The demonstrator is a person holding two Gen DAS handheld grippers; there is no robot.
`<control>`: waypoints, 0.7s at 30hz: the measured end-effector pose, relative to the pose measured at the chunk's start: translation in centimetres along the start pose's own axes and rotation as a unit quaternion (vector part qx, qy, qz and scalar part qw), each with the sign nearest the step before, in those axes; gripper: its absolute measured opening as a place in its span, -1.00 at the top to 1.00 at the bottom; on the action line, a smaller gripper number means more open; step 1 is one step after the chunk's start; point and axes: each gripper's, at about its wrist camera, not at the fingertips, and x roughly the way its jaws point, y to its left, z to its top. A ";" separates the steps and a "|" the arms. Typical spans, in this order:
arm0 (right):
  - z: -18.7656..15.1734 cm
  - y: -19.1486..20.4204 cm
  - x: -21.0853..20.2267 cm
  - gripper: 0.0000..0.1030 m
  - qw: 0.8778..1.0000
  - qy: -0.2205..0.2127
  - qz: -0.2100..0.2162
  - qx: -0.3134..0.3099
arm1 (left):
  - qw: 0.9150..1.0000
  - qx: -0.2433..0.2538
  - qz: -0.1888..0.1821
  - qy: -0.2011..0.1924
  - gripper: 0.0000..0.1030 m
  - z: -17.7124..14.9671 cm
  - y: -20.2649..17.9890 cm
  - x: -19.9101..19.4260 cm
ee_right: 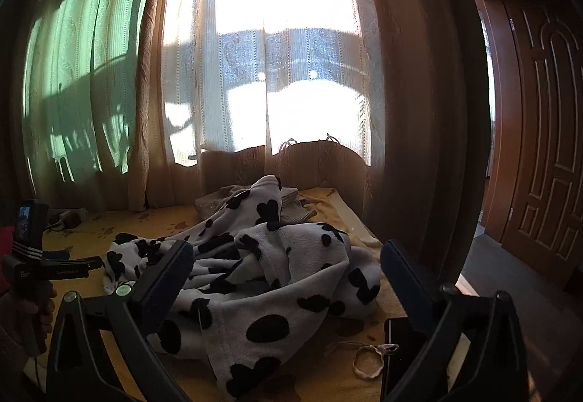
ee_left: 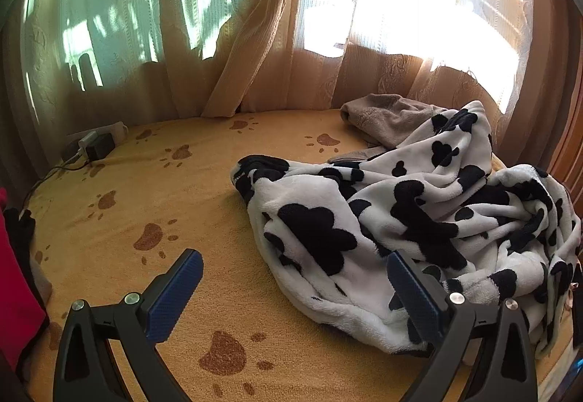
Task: Fold clothes
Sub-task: 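Grasp a fold of the fleece with the right gripper and lift it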
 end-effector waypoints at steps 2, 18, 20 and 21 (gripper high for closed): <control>-0.4 0.7 1.8 -1.00 1.000 0.011 0.005 -0.019 | 1.000 0.004 0.001 0.000 -0.99 -0.1 -0.1 -0.1; -1.7 4.2 20.2 -0.57 0.977 0.173 -0.018 -0.122 | 1.000 -0.003 0.009 0.011 -0.99 0.2 1.1 1.0; -2.3 2.9 21.8 0.14 0.976 0.198 -0.015 -0.093 | 1.000 -0.005 0.010 0.014 -0.99 0.2 1.2 1.3; -2.3 2.1 22.2 0.40 0.977 0.201 -0.008 -0.068 | 1.000 -0.007 0.010 0.017 -0.99 0.1 1.3 1.6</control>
